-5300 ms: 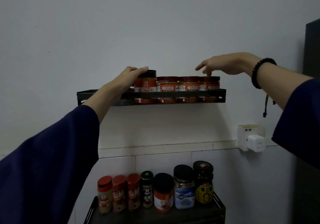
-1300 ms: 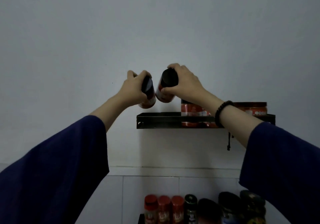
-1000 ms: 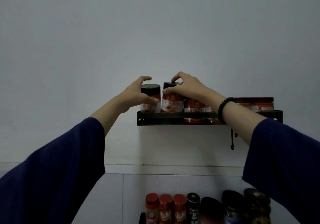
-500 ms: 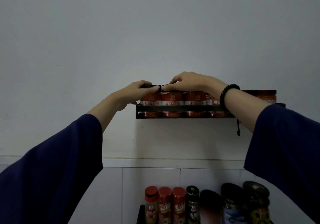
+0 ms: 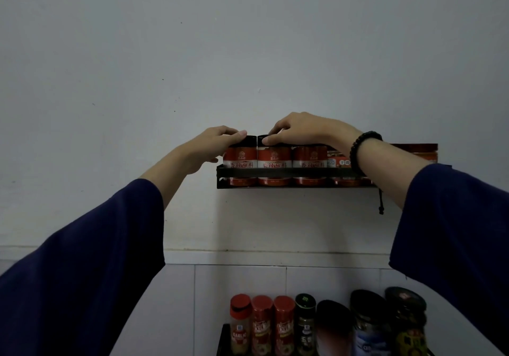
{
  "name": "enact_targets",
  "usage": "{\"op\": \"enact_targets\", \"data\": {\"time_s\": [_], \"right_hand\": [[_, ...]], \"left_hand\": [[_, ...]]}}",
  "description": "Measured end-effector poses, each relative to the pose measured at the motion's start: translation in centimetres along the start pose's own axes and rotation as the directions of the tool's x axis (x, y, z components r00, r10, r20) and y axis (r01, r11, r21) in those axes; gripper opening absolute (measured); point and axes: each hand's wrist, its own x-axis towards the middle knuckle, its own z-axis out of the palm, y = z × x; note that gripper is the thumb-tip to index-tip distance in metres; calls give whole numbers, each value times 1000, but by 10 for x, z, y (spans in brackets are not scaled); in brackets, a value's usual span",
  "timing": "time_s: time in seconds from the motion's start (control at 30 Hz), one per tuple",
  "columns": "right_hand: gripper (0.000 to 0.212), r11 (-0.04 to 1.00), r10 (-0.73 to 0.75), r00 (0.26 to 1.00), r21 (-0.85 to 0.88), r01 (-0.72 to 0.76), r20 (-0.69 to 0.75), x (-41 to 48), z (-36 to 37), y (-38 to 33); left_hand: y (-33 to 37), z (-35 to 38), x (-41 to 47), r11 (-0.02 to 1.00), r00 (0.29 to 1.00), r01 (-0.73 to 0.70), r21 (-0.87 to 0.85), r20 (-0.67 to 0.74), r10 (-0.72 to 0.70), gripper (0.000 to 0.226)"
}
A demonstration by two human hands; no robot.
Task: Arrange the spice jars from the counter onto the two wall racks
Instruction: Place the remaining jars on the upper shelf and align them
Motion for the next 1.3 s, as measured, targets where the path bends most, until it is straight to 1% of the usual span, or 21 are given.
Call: {"op": "enact_targets", "data": {"time_s": [0.23, 0.53, 0.73, 0.83, 0.9, 0.93, 1.0, 1.03, 1.07, 1.1, 1.13, 1.2, 1.3], "right_hand": [[51, 1000, 9, 1000, -19, -10, -20, -2, 3, -1], [52, 994, -7, 996, -113, -3, -87, -3, 12, 1], [51, 989, -11, 998, -147, 2, -61, -3, 14, 5], [53, 994, -2, 1000, -107, -1, -25, -5, 13, 10], [57, 1000, -20, 998, 3, 21, -55, -6, 15, 18], [58, 996, -46, 993, 65, 54, -110, -8, 16, 22], [58, 978, -85, 954, 159, 136, -289, -15, 18, 30], [55, 970, -80, 920, 182, 160, -383, -20, 19, 34], [50, 968, -60, 887, 190, 164, -459, -26, 19, 38], [45, 971, -32, 862, 188, 147, -507, -32, 20, 42], [41, 978, -9, 852, 173, 117, -524, -37, 20, 47], [38, 992, -1, 874, 108, 61, -486, -46, 20, 55], [39, 997, -17, 926, 59, 42, -377, -53, 20, 60]], "left_hand": [[0, -2, -2, 1000, 1000, 11, -24, 11, -11, 48], [-3, 3, -3, 998, 1000, 26, -61, 3, -26, 43], [-1, 3, -2, 996, 999, 43, -77, 8, -42, 46], [0, 4, -3, 995, 998, 57, -79, 3, -57, 52], [1, 6, -4, 997, 999, 47, -54, 5, -46, 54], [2, 8, -6, 999, 1000, 24, -36, -8, -25, 53], [3, 16, -11, 998, 994, -62, 26, -87, 64, 49], [5, 20, -12, 987, 979, -120, 108, -153, 135, 48], [6, 25, -14, 960, 954, -164, 227, -212, 213, 47], [8, 30, -16, 916, 924, -196, 351, -247, 292, 47], [9, 35, -17, 869, 900, -221, 444, -250, 357, 47], [15, 45, -17, 794, 880, -272, 544, -194, 434, 47], [23, 61, -13, 716, 879, -329, 616, -79, 471, 46]]}}
